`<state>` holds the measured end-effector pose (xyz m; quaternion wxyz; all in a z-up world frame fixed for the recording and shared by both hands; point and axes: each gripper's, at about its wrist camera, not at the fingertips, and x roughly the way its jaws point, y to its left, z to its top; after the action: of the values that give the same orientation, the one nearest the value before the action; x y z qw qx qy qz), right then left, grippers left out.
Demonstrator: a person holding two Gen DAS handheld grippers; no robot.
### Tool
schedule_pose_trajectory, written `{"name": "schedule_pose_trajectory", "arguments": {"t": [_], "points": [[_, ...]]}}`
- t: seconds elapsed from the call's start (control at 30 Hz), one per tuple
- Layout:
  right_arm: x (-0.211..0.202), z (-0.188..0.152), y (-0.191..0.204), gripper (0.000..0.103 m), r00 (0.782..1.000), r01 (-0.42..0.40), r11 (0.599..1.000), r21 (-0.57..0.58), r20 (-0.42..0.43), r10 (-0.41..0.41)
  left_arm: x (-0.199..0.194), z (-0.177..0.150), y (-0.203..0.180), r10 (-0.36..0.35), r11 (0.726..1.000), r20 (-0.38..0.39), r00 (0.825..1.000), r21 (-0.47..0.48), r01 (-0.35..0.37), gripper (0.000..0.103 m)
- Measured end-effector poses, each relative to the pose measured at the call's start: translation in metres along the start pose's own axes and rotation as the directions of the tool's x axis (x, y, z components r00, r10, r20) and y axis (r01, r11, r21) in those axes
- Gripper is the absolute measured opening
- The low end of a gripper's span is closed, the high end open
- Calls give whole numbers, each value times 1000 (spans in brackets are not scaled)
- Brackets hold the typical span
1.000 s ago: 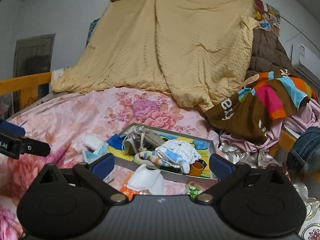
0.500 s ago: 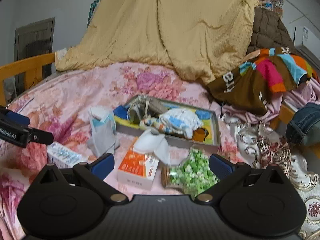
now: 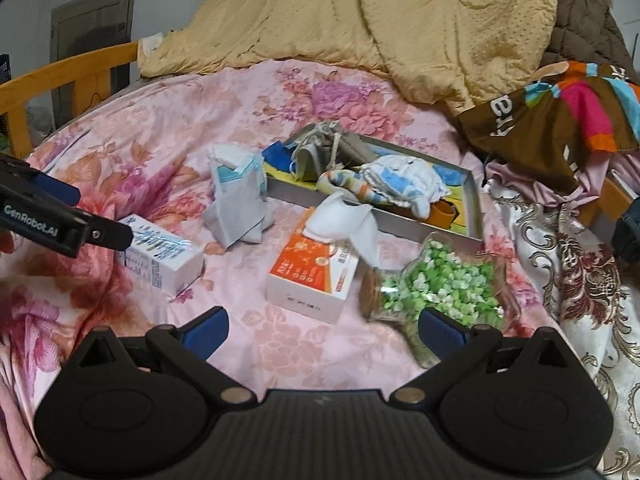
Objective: Organize soft objects
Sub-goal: 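Move the right gripper to the white cloth on the orange box while the left approaches the grey cloth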
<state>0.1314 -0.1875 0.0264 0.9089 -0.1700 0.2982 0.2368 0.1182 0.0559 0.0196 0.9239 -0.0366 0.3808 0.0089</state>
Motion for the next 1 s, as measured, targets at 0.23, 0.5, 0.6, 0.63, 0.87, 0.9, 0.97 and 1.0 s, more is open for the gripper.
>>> {"name": "schedule_pose_trajectory", "arguments": {"t": [0.23,0.5,0.6,0.63,0.87,0.9,0.97,1.0], "points": [[16,1,12,103,999,-52,999,-7,-6,52,4,2,1,26,1000,-19,999,-17,-27,102],[38,6,22,103,996,-84,996,4,6,84,2,7,8,24,997,-23,999,-74,-25,102],[43,9,25,103,996,-82,997,1,28,81,2,10,14,53,992,-11,999,-112,-54,102],[44,10,26,103,996,-81,997,2,36,81,2,12,17,60,990,-7,998,-130,-61,102],[57,22,27,103,993,-80,996,36,94,76,18,20,32,100,974,-9,995,-204,-99,102],[59,24,27,103,992,-76,996,40,102,72,21,21,32,101,974,-11,995,-202,-102,102],[63,26,26,103,992,-60,997,44,115,55,26,24,33,103,974,-6,995,-200,-102,102],[65,27,25,103,992,-51,998,45,121,45,28,24,34,102,975,1,995,-200,-99,102]]}}
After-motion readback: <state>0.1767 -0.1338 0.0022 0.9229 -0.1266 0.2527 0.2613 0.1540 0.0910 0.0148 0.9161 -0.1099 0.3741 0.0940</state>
